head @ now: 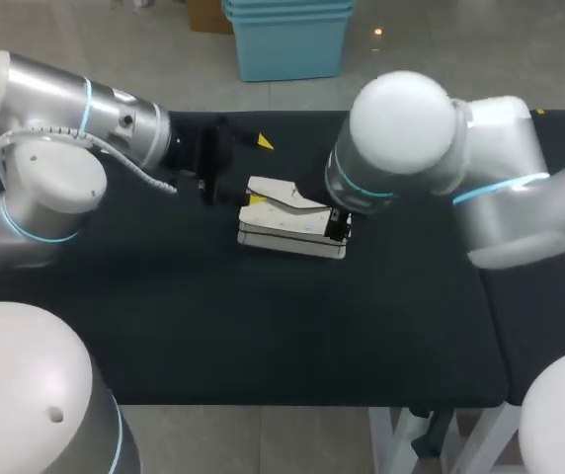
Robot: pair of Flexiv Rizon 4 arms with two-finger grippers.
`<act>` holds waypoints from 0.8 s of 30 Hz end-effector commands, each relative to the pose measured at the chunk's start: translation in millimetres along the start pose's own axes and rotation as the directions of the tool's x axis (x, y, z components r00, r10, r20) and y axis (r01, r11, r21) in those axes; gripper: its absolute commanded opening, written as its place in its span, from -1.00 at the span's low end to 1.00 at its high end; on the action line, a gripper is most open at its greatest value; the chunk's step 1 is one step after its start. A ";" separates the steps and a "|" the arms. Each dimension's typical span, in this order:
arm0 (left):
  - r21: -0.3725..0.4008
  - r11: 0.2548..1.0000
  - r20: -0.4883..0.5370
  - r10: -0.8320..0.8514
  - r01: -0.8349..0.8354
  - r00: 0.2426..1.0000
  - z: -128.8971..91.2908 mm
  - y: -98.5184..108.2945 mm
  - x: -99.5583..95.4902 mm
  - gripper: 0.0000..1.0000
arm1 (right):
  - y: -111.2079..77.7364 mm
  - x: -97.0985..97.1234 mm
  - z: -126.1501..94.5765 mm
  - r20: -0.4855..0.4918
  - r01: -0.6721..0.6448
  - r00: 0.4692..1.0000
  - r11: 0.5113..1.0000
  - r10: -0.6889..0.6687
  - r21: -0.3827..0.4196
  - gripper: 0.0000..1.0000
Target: Pick up the bag, open it, inspect its contents, close it, and place it on the opposite side
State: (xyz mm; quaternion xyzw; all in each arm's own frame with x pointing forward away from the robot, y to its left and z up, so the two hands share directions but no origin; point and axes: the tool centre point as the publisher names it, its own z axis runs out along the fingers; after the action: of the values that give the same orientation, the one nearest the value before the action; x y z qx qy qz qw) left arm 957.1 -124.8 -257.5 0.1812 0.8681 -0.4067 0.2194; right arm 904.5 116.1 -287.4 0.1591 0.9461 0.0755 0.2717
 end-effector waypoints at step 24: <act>-0.168 0.744 0.049 -0.649 0.647 0.759 -32.1 -26.5 -37.5 1.00 | 4.3 -32.8 -15.2 -0.479 -0.399 0.781 0.910 0.401 0.111 1.00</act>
State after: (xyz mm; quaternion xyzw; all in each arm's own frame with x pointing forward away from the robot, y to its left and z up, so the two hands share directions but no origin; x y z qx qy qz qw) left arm 972.6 -122.9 -220.0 0.0921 0.8930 -0.4164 0.1438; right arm 915.1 107.0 -265.7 0.2324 0.9546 0.1687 0.0795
